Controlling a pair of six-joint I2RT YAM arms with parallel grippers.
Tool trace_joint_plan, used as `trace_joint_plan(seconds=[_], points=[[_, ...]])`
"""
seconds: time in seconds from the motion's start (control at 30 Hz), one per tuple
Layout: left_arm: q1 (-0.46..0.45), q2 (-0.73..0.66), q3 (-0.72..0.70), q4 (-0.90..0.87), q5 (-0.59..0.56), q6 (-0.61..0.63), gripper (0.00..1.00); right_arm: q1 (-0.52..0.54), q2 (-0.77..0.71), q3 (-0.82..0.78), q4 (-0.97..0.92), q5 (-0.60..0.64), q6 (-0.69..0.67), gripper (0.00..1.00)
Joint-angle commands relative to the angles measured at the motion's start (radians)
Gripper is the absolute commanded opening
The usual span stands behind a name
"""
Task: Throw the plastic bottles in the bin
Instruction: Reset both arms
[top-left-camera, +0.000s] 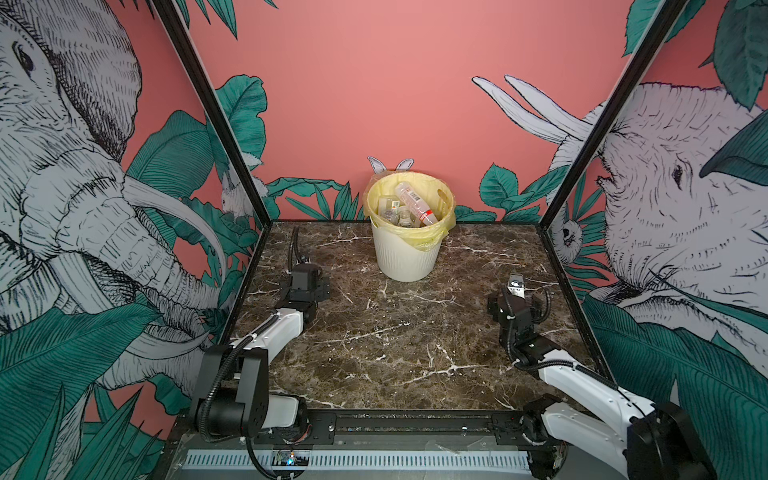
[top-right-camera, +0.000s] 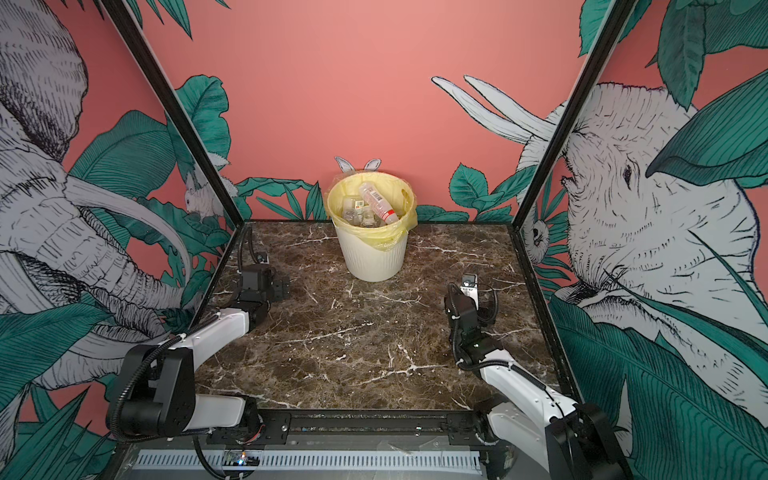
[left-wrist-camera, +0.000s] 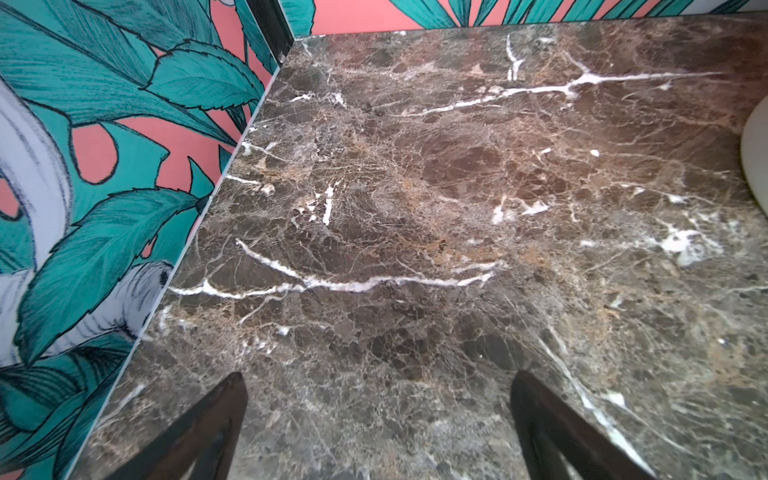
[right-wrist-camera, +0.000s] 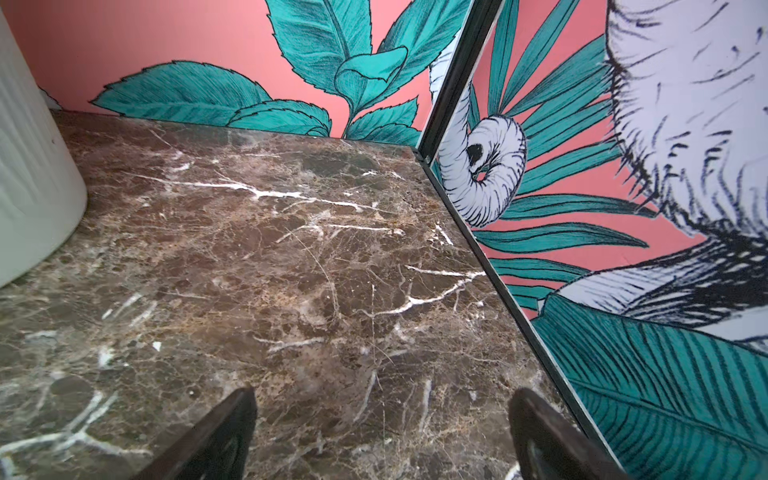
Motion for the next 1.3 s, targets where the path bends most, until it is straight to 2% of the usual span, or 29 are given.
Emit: trace_joint_plan(seconds=[0.0,0.17,0.23,0.3,0.4,0.57,0.63,0.73,0.83,0.93,1.03,1.1,1.17,1.23,1.27], points=[[0.008,-0.001,-0.059,0.201,0.003,0.06,0.99,-0.007,-0.003,-0.009,0.149,0.042,-0.052,0.95],[0.009,0.053,-0.154,0.405,0.0,0.103,0.99,-0.023,0.03,0.01,0.151,0.04,-0.064,0.96],[0.011,0.044,-0.158,0.394,0.013,0.114,0.99,-0.026,0.042,0.008,0.166,0.039,-0.083,0.96],[0.011,0.051,-0.184,0.481,0.041,0.159,0.99,-0.029,0.058,0.0,0.191,0.039,-0.103,0.96],[0.022,0.071,-0.222,0.589,0.075,0.182,0.99,-0.032,0.102,-0.032,0.277,0.054,-0.137,0.97],[0.036,0.21,-0.277,0.836,0.113,0.195,0.99,-0.033,0.183,-0.103,0.491,0.114,-0.137,0.97],[0.038,0.188,-0.27,0.773,0.139,0.192,0.99,-0.035,0.218,-0.133,0.595,0.143,-0.133,0.97],[0.04,0.2,-0.287,0.828,0.222,0.223,0.99,-0.041,0.29,-0.158,0.715,0.166,-0.126,1.0],[0.058,0.188,-0.243,0.717,0.251,0.208,0.99,-0.052,0.363,-0.142,0.802,0.188,-0.14,1.0],[0.113,0.195,-0.229,0.707,0.351,0.177,0.99,-0.067,0.362,-0.063,0.622,0.133,-0.14,1.0],[0.116,0.193,-0.227,0.697,0.355,0.178,0.99,-0.093,0.398,-0.024,0.615,0.111,-0.193,1.0],[0.116,0.191,-0.227,0.694,0.355,0.179,1.0,-0.106,0.45,-0.051,0.78,0.125,-0.26,1.0],[0.116,0.193,-0.227,0.696,0.353,0.18,1.0,-0.141,0.487,-0.079,0.865,0.126,-0.226,1.0],[0.117,0.193,-0.227,0.697,0.354,0.179,1.0,-0.188,0.528,-0.105,0.961,0.068,-0.204,1.0],[0.115,0.193,-0.227,0.697,0.354,0.179,1.0,-0.19,0.518,-0.108,0.945,0.059,-0.199,1.0]])
